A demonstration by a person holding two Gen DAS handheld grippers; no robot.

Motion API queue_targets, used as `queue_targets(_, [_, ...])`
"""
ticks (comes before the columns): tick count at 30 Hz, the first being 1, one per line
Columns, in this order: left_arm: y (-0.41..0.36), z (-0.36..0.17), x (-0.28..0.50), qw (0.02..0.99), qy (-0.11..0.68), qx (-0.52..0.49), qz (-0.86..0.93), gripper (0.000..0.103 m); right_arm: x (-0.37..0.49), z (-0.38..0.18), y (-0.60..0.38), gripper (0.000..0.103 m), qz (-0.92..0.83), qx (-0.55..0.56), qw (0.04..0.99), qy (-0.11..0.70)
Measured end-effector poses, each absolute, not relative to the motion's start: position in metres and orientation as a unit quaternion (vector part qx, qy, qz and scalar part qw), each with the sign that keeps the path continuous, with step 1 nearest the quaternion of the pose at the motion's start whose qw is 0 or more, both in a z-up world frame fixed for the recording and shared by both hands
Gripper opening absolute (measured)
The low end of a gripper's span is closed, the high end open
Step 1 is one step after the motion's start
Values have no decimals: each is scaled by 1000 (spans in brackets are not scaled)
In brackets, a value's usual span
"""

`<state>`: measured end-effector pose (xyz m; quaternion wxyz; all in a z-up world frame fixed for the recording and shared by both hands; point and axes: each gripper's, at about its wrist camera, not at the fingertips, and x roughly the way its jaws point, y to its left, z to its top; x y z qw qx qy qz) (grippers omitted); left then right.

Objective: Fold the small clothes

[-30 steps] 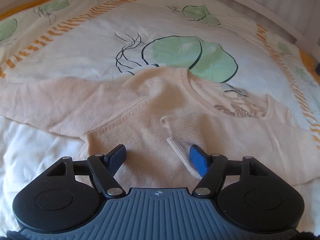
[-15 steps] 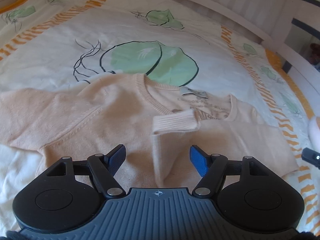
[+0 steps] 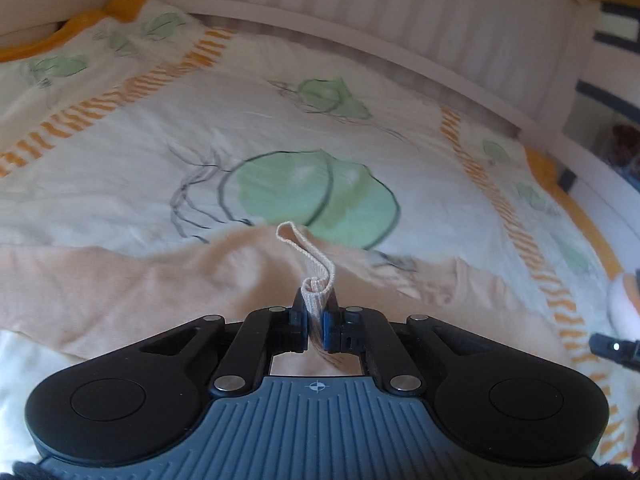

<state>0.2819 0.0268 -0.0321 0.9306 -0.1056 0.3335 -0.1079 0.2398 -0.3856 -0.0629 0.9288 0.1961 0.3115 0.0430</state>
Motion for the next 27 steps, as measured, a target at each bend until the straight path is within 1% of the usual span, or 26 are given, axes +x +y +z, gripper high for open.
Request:
queue_targets(5, [48,-44,289,927,349,-113,-78,6,272,-69,-396,52,43,222,918,326])
queue_targets(10, [50,-52,288,923,359,-113,-86,6,298,-84,-396,52,61,257,897,355])
queue_targets(17, [53,-54,289,922,357,-116,-94,6,320,-92,-395,52,84,312,870,372])
queue_targets(18, [54,-54,289,922,355,-116,-96,6,323,-96,-396,43,83,323,863,379])
queue_targets(19, [54,-53,289,923,354,-116,-99,6,326,-99,-395,11,85,328,858,385])
queue_targets(22, [55,-51,287,924,347,-120,-109,6,330,-96,-391,12,88,308,865,386])
queue_targets(25, [52,-50,287,924,337,-131,-127,6,338,-82,-394,12,56,256,894,363])
queue_targets(27, [48,-53,289,922,337,-132,-135,6,349,-80,-400,12,38,246,898,362])
